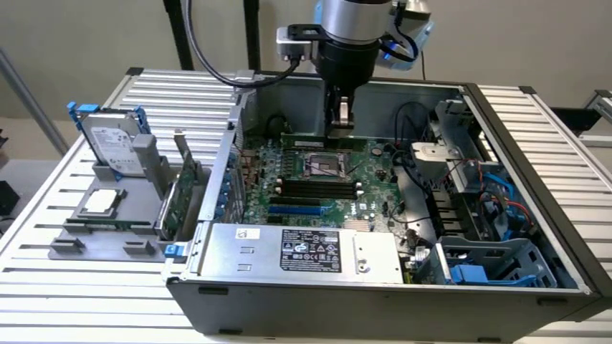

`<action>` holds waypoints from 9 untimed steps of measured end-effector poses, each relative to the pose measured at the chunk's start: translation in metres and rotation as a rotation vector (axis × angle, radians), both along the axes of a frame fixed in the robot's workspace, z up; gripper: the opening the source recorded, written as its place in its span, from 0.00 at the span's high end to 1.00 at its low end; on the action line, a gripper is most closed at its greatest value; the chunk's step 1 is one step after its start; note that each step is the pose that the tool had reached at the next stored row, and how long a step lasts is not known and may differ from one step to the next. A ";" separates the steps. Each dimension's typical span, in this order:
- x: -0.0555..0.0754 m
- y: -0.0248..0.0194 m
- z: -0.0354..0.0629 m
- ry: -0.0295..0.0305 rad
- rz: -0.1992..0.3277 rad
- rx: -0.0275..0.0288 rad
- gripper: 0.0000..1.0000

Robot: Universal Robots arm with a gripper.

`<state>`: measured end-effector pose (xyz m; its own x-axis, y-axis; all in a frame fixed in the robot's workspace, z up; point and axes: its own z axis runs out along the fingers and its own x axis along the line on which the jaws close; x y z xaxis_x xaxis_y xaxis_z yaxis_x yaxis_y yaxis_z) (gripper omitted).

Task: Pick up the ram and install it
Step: 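Insert the ram into the slot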

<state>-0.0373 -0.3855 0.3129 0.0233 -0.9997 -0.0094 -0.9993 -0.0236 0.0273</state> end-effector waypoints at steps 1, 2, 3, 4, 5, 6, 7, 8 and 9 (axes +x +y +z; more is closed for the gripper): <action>0.000 -0.0001 -0.0019 0.0000 0.000 0.0001 1.00; 0.000 -0.0002 -0.0036 0.0000 0.000 0.0000 1.00; 0.000 -0.0004 -0.0054 -0.0001 0.000 0.0001 1.00; 0.000 -0.0006 -0.0073 0.0000 0.000 0.0003 1.00; 0.000 -0.0010 -0.0092 0.0000 0.000 0.0001 1.00; 0.000 -0.0014 -0.0110 0.0000 0.000 0.0001 1.00; 0.000 -0.0017 -0.0128 0.0000 0.000 0.0000 1.00; 0.000 -0.0021 -0.0146 0.0000 0.000 0.0001 1.00; 0.000 -0.0024 -0.0164 0.0000 0.000 0.0000 1.00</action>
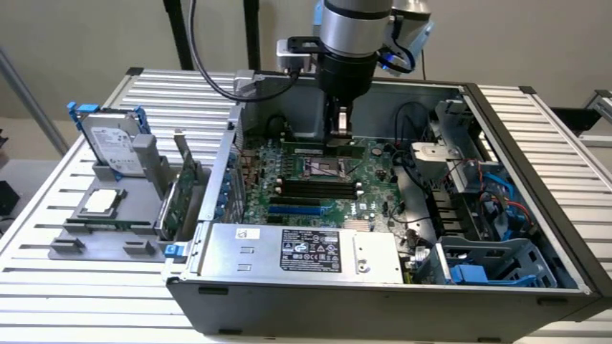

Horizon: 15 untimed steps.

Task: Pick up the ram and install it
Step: 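Insert the ram into the slot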

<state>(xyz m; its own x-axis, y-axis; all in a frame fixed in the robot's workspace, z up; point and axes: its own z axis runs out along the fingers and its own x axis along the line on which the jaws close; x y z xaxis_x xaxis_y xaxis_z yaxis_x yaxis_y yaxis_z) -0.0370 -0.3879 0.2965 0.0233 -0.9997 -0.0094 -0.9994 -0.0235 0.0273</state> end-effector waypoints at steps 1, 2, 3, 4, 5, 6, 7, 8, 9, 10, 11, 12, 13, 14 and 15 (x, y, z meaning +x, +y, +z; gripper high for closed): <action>0.000 -0.0003 -0.0018 -0.0001 0.000 0.0000 1.00; 0.000 -0.0007 -0.0037 0.0000 0.000 0.0000 1.00; 0.000 -0.0012 -0.0055 0.0000 0.000 0.0001 1.00; 0.000 -0.0016 -0.0073 0.0000 0.000 0.0001 1.00; 0.000 -0.0019 -0.0091 0.0000 0.000 0.0001 1.00; 0.000 -0.0023 -0.0109 0.0000 0.000 0.0001 1.00; 0.000 -0.0027 -0.0128 0.0000 0.000 -0.0001 1.00; 0.000 -0.0033 -0.0146 0.0000 0.000 0.0000 1.00; 0.000 -0.0040 -0.0164 0.0000 0.000 0.0000 1.00; 0.000 -0.0046 -0.0182 -0.0001 0.000 0.0001 1.00; 0.000 -0.0054 -0.0200 -0.0001 0.000 0.0001 1.00; 0.000 -0.0062 -0.0218 0.0000 0.000 0.0000 1.00; 0.000 -0.0070 -0.0236 0.0000 0.000 0.0000 1.00; 0.000 -0.0078 -0.0255 0.0000 0.000 0.0000 1.00; 0.000 -0.0086 -0.0274 0.0000 0.000 0.0001 1.00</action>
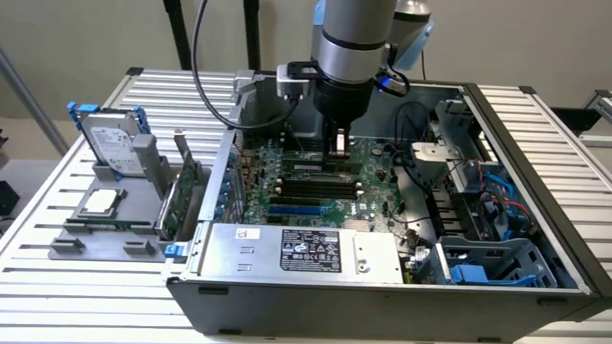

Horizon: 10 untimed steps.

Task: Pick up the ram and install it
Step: 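Insert the ram into the slot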

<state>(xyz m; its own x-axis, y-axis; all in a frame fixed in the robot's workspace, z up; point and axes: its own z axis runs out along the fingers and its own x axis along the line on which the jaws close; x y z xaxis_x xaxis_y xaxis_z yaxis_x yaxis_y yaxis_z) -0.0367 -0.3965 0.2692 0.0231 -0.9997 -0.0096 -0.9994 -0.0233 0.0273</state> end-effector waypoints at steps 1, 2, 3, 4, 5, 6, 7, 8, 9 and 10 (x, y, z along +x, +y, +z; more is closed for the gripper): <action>0.000 -0.0008 -0.0018 0.0000 0.000 -0.0001 1.00; 0.000 -0.0016 -0.0036 0.0000 0.000 -0.0001 1.00; 0.000 -0.0024 -0.0054 0.0000 0.000 -0.0001 1.00; 0.000 -0.0028 -0.0072 0.0000 0.000 -0.0001 1.00; 0.000 -0.0028 -0.0091 0.0000 -0.001 -0.0001 1.00; 0.000 -0.0029 -0.0109 0.0000 -0.001 -0.0001 1.00; 0.000 -0.0029 -0.0127 0.0001 -0.002 -0.0001 1.00; 0.000 -0.0029 -0.0145 0.0001 -0.003 -0.0001 1.00; 0.000 -0.0029 -0.0163 0.0000 -0.004 -0.0001 1.00; 0.000 -0.0029 -0.0182 0.0000 -0.005 0.0000 1.00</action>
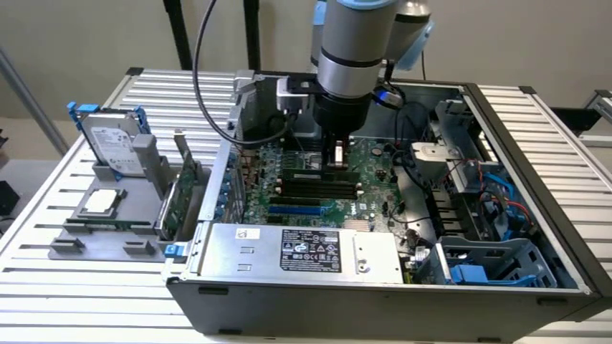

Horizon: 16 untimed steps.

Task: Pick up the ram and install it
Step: 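Insert the ram into the slot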

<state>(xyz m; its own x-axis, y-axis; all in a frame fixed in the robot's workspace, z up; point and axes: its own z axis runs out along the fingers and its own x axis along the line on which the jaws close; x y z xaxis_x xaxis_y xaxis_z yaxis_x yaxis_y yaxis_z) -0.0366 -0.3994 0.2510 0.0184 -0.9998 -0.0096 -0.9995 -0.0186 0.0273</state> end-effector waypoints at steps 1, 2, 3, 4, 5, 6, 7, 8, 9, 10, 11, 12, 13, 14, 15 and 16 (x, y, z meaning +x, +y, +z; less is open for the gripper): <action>0.000 0.0000 -0.0018 0.0000 -0.001 0.0000 1.00; 0.000 0.0000 -0.0036 0.0000 -0.001 -0.0001 1.00; 0.000 0.0000 -0.0054 0.0001 -0.002 -0.0001 1.00; 0.000 0.0000 -0.0072 0.0000 -0.003 -0.0002 1.00; 0.000 0.0000 -0.0092 0.0000 -0.004 -0.0001 1.00; 0.000 0.0000 -0.0110 0.0001 -0.005 -0.0001 1.00; 0.000 0.0000 -0.0128 0.0000 -0.006 -0.0001 1.00; 0.000 0.0003 -0.0147 0.0000 -0.007 -0.0001 1.00; 0.000 0.0005 -0.0164 0.0000 -0.007 -0.0001 1.00; 0.000 0.0010 -0.0183 0.0000 -0.008 -0.0001 1.00; 0.000 0.0014 -0.0195 0.0000 -0.008 -0.0001 1.00; 0.000 0.0014 -0.0200 0.0001 -0.007 -0.0002 1.00; 0.000 0.0014 -0.0201 0.0002 -0.007 -0.0005 1.00; 0.000 0.0014 -0.0201 0.0002 -0.008 -0.0007 1.00; 0.000 0.0014 -0.0203 0.0001 -0.008 -0.0005 1.00; 0.000 0.0015 -0.0207 0.0000 -0.008 -0.0004 1.00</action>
<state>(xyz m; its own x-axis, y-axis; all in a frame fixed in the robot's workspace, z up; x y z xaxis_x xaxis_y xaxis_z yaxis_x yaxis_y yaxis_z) -0.0364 -0.3979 0.2304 0.0108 -0.9999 -0.0092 -0.9996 -0.0111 0.0273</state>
